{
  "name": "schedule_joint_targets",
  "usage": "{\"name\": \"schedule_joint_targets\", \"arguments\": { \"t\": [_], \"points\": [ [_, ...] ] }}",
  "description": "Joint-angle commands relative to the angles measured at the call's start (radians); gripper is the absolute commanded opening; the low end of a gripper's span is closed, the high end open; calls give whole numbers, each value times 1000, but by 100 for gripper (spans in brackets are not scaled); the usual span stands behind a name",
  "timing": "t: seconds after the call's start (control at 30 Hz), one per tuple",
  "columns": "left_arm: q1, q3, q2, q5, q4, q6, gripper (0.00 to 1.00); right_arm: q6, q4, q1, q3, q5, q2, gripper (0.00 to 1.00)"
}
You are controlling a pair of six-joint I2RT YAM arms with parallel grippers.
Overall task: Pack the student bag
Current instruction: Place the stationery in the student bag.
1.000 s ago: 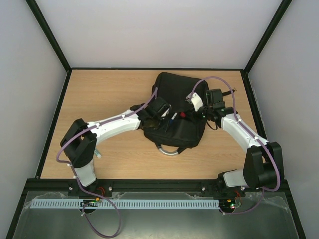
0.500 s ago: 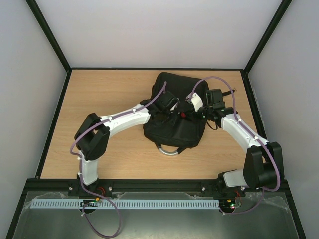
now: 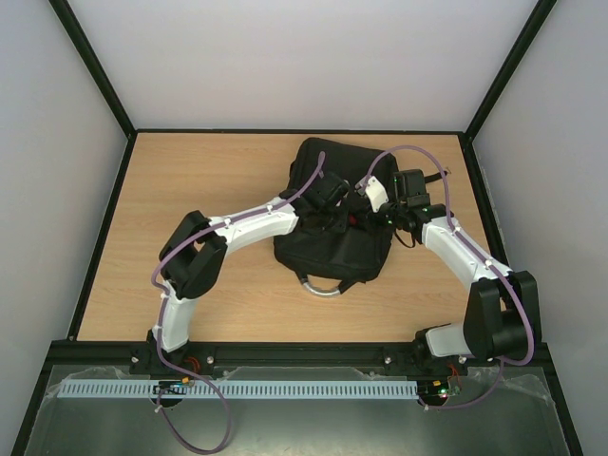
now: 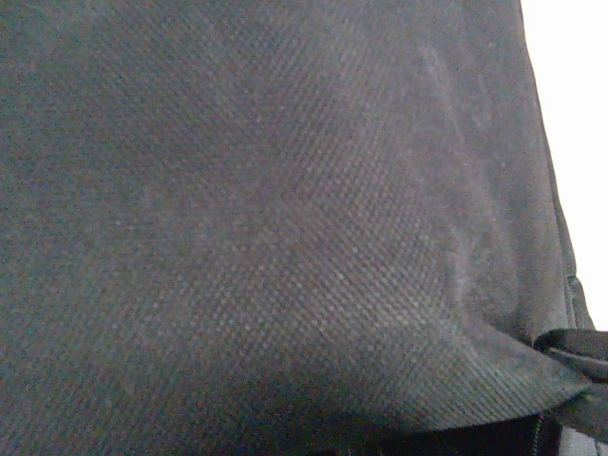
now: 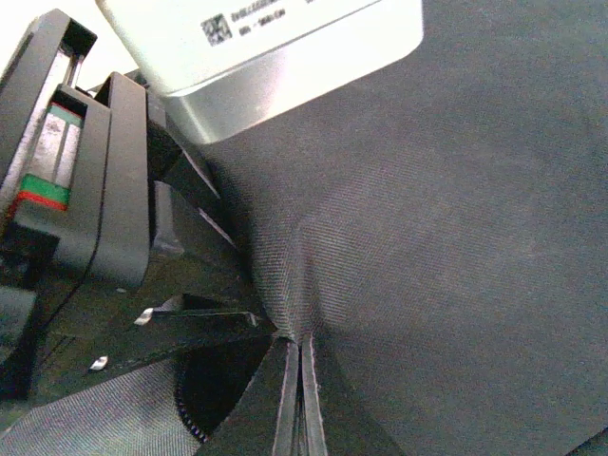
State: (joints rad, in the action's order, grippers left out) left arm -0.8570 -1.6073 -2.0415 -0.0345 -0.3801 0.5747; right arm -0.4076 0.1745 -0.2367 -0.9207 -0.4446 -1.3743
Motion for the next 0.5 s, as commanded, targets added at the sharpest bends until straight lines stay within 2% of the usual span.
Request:
{"name": "schedule_joint_targets", "arguments": {
  "t": [0.0,0.1,0.27,0.47],
  "points": [
    [9,-2,-20,47,97,45,9,-10,28,3,0,-42,15,1],
    [6,10,-13,37,90,54,19,-10,28,4,0,-42,14,1],
    [5,61,42,28,70,66,27,-11,29,5,-2,-42,12,1],
    [-7,208,217,3,13,39,45,-11,29,6,-1,-42,17,1]
  ]
}}
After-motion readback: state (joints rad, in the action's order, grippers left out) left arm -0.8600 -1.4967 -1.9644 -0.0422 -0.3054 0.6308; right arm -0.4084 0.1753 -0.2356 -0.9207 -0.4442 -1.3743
